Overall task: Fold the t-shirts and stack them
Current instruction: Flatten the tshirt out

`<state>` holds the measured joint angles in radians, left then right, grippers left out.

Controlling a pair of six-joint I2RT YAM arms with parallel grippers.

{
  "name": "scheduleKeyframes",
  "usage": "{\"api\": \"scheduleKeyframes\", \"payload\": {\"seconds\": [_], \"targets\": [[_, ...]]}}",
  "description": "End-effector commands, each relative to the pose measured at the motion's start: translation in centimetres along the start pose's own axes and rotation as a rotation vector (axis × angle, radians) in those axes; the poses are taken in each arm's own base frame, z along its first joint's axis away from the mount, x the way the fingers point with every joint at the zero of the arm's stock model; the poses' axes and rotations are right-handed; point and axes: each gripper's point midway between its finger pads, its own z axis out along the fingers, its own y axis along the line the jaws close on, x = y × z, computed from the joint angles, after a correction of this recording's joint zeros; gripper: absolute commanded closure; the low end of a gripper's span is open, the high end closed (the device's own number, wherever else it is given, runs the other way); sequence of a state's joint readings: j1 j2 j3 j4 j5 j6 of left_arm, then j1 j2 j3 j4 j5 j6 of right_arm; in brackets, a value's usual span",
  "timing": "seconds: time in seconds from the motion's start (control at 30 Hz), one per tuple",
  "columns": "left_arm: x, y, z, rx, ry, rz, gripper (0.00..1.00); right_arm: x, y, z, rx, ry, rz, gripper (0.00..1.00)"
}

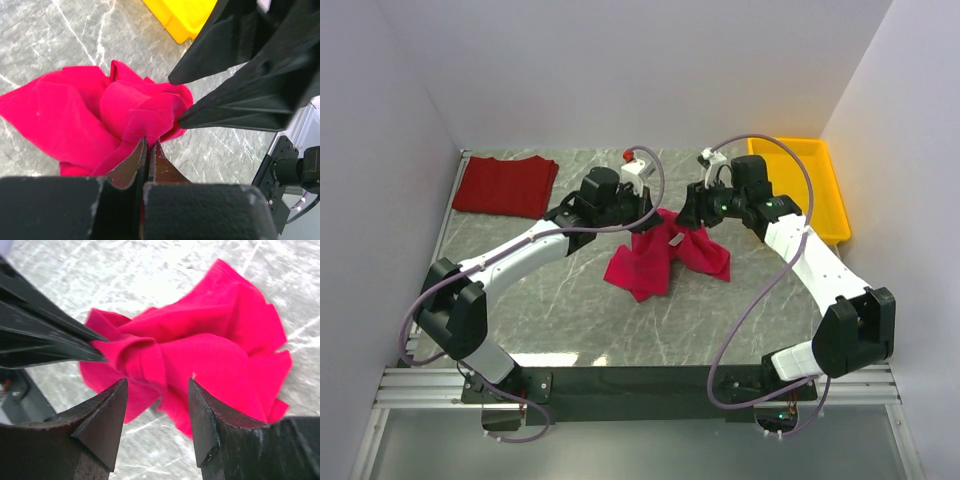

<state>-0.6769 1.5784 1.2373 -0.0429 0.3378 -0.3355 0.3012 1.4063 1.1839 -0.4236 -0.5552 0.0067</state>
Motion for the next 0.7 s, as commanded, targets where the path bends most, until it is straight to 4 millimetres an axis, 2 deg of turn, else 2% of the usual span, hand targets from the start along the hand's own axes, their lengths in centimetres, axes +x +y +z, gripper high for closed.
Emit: {"api": "scheduleKeyframes", "payload": {"seconds": [0.0, 0.03, 0.07, 0.23, 0.3, 0.37, 0.47, 0.5, 0.53, 0.67], "targets": [[-3.2, -1.1, -2.1, 0.015, -0.099, 0.017, 0.99, -3.0, 2.2, -1.0, -0.045, -0.065, 0.003, 0.41], [-3.2, -1.0, -2.2, 0.014, -0.100, 0.018, 0.99, -2.3, 2.2, -0.5, -0.038, -0.029, 0.015, 0.41], [-3.2, -1.2, -2.4, 0.016, -0.099, 0.019, 0.99, -2.7, 2.3, -0.4, -0.034, -0.026, 0.012, 0.41], [-3.5, -1.1, -3.0, 0.009, -0.111, 0.024, 0.99, -1.9, 1.6, 1.0, 0.005, 0.010, 0.020, 0.44], [-3.5, -1.0, -3.4, 0.004, -0.116, 0.026, 0.99, -2.0, 2.2, 1.2, -0.025, 0.021, 0.012, 0.54], [-3.3, -0.9, -3.6, 0.001, -0.116, 0.024, 0.99, -1.7, 2.8, 1.6, -0.047, 0.041, 0.005, 0.59], [-3.2, -0.8, -4.0, -0.009, -0.118, 0.024, 0.99, -1.9, 4.0, 1.9, -0.087, 0.058, -0.006, 0.74], [-3.3, -0.7, -4.2, -0.015, -0.121, 0.029, 0.99, -2.0, 4.5, 1.8, -0.105, 0.060, -0.013, 0.91], [-3.1, -0.6, -4.3, -0.022, -0.119, 0.031, 0.99, -2.4, 4.9, 1.6, -0.118, 0.050, -0.021, 1.00], [-3.9, -0.6, -6.0, -0.050, -0.159, 0.065, 0.99, -5.4, 6.8, -0.3, -0.168, -0.035, -0.089, 1.00]]}}
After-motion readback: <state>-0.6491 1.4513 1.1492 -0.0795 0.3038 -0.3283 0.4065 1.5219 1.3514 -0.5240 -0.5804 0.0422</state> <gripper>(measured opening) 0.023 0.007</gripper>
